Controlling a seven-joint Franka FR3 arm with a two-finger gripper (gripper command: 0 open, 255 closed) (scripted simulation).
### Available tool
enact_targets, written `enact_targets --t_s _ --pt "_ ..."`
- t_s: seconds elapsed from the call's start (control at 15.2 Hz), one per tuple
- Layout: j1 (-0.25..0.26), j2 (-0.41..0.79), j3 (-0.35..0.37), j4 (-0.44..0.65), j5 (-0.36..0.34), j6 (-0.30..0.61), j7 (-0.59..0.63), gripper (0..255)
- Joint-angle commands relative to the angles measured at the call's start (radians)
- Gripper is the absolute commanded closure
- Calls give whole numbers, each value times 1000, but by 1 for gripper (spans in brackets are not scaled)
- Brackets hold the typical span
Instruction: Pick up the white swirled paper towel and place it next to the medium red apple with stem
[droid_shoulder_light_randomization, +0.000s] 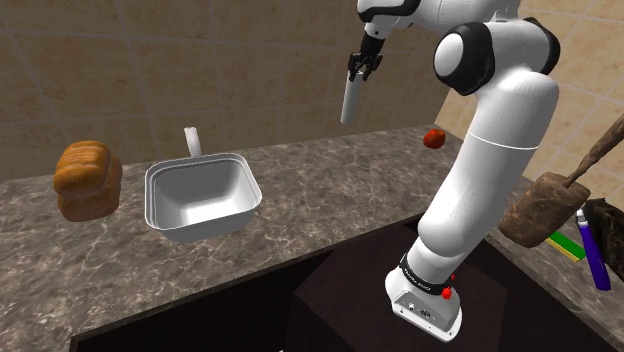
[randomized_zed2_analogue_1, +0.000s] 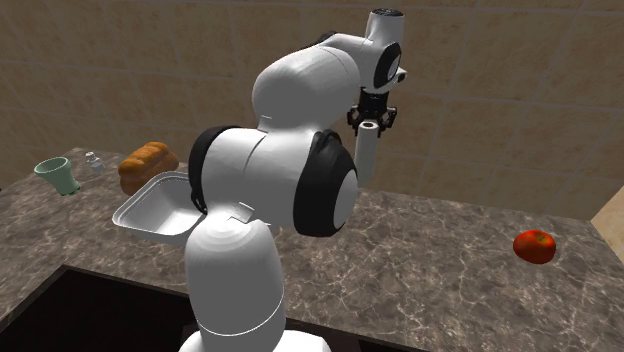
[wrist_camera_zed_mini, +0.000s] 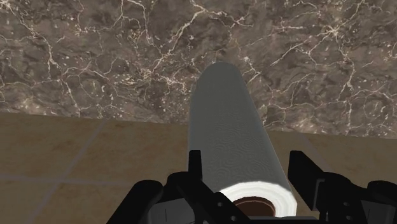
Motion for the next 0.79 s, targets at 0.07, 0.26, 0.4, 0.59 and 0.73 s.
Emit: enact_targets --t_s 0.07,0.26,0.4,0.59,0.73 --pt "-3 8 -1 52 3 -45 1 255" --pt "-8 19 -3 105 7 -89 2 255" --pt "-11 27 -4 144 11 -119 1 255" --pt "-18 43 -6 205 18 -167 1 255" --pt "-24 56 -7 249 24 -199 0 255"
